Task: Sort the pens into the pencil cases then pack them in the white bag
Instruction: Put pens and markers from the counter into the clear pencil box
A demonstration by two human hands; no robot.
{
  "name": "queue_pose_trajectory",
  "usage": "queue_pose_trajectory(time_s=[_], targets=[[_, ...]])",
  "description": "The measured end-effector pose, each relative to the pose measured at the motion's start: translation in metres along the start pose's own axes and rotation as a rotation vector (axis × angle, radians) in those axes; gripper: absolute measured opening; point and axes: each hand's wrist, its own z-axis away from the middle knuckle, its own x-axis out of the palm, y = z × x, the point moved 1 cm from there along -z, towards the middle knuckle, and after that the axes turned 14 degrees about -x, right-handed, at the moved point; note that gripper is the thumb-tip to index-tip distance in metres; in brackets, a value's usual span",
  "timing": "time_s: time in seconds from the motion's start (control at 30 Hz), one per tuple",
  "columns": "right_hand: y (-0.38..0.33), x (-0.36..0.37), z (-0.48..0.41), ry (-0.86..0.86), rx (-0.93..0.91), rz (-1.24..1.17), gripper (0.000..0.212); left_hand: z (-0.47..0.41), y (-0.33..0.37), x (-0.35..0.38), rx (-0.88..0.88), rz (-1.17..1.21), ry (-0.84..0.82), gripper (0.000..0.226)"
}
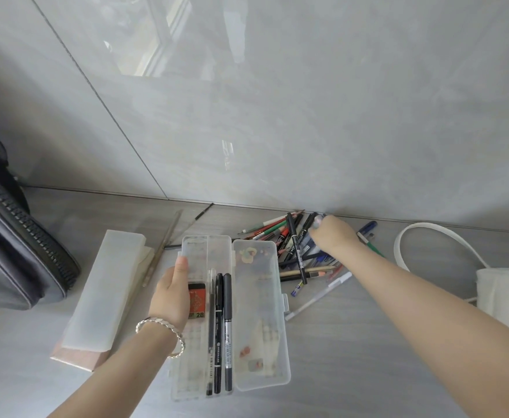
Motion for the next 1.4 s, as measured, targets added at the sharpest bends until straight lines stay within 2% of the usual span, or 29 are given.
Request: queue_pose_trajectory(time_s=[0.1,0.2,0.3,0.33,0.4,0.43,0.47,0.5,0.53,0.6,0.67,0.77,0.83,0.9,1.0,1.23,1.4], targets=[[-0.010,0.008,-0.004,0.026,0.035,0.074,0.022,0.006,0.002,0.003,0.020,0.003,-0.003,0.054],[-0.016,0.006,-0.009,0.035,0.095,0.033,0.027,0.007,0.000,0.005,0.014,0.002,-0.018,0.053],[-0.019,0.004,-0.010,-0.031,0.171,-0.296,0.027,0.007,-0.004,0.007,0.021,0.009,-0.051,0.043],[-0.020,0.005,-0.009,-0.018,0.222,-0.456,0.038,0.008,-0.005,0.008,0.027,0.017,-0.062,0.038],[-0.017,0.008,-0.003,-0.032,0.224,-0.595,0.052,0.009,-0.007,0.010,0.038,0.032,-0.086,0.035],[-0.017,0.008,0.000,-0.009,0.180,-0.586,0.043,0.010,-0.008,0.010,0.044,0.036,-0.091,0.035],[-0.017,0.005,0.004,0.032,0.136,-0.554,0.022,0.011,-0.007,0.010,0.056,0.041,-0.092,0.034],[-0.017,-0.001,0.009,0.086,0.075,-0.480,0.015,0.013,-0.007,0.010,0.068,0.048,-0.095,0.034],[-0.018,-0.007,0.013,0.142,0.004,-0.399,0.030,0.014,-0.007,0.010,0.080,0.053,-0.096,0.034],[-0.029,-0.023,0.034,0.202,-0.143,-0.403,0.042,0.015,-0.008,0.011,0.093,0.045,-0.112,0.036],[-0.053,-0.036,0.067,0.161,-0.302,-0.522,0.046,0.018,-0.009,0.015,0.090,0.023,-0.140,0.038],[-0.088,-0.031,0.114,0.027,-0.402,-0.601,0.038,0.028,-0.009,0.026,0.115,0.000,-0.171,0.032],[-0.096,-0.009,0.128,0.002,-0.437,-0.500,0.029,0.039,-0.006,0.032,0.178,0.023,-0.176,0.029],[-0.096,0.011,0.134,0.057,-0.442,-0.339,0.022,0.047,-0.003,0.038,0.213,0.051,-0.175,0.026],[-0.093,0.016,0.144,0.168,-0.425,-0.166,0.028,0.055,-0.002,0.042,0.194,0.081,-0.171,0.023],[-0.093,0.006,0.160,0.352,-0.406,-0.075,0.045,0.062,-0.004,0.049,0.300,0.062,-0.172,0.029],[-0.097,0.007,0.157,0.299,-0.383,-0.202,0.029,0.075,-0.003,0.049,0.288,0.081,-0.196,0.031]])
